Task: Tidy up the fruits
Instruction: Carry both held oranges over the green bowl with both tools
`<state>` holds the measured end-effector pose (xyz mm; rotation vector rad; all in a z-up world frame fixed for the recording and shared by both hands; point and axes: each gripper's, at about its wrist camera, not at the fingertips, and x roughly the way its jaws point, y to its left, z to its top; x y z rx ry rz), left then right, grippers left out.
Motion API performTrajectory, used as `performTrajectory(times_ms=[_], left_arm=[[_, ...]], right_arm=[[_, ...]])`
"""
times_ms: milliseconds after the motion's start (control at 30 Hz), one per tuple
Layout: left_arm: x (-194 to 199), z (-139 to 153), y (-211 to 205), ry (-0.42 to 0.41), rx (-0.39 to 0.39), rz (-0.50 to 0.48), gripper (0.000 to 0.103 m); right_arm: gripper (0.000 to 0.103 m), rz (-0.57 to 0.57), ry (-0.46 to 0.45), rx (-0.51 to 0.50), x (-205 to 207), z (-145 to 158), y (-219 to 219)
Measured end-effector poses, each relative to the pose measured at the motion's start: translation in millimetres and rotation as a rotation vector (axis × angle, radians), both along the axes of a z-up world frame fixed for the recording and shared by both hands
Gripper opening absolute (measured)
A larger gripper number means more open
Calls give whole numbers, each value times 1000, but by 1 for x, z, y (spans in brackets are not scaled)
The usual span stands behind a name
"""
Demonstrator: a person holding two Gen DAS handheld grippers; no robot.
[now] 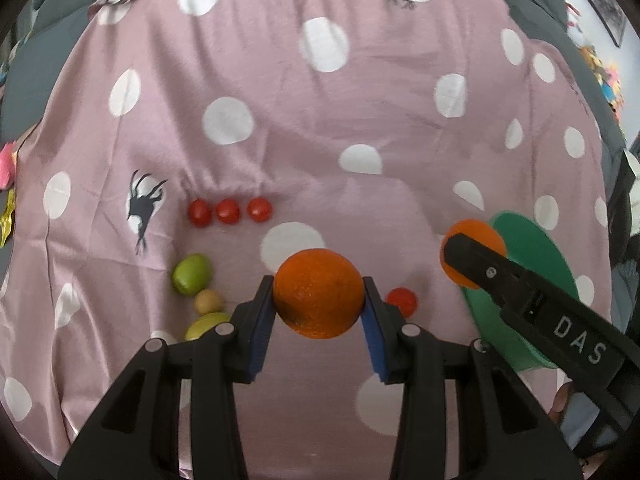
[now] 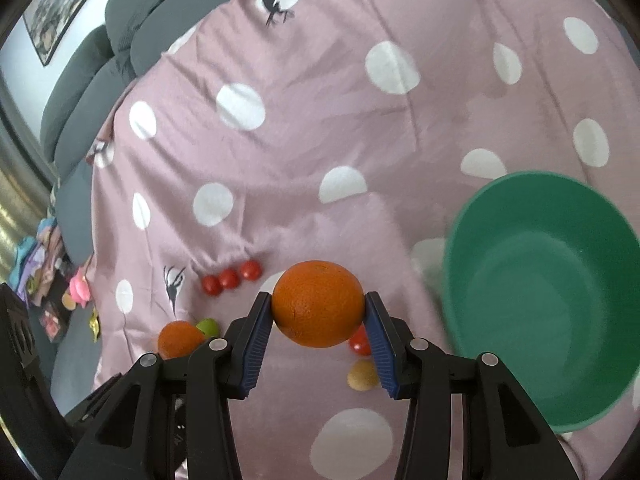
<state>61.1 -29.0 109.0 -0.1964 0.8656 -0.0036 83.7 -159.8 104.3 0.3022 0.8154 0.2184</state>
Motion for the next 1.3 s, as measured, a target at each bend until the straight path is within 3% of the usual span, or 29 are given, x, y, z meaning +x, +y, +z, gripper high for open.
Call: performTrajectory(times_ms=[433,733,933,1300], left_arm=[[19,4,-63,16,76,-177,41],[31,9,-102,-8,15,-286,41],[36,-1,-130,21,-28,-359,41],[38,-10,-148,25,-40,-385,41]], right_arm=[[48,-165,-39,3,-11,12,-58],[48,-327,-16,-9,-17,6,-104],[48,-393,15,-19,-19,0,-122],[48,-447,54,-26,-21,-10,-139]])
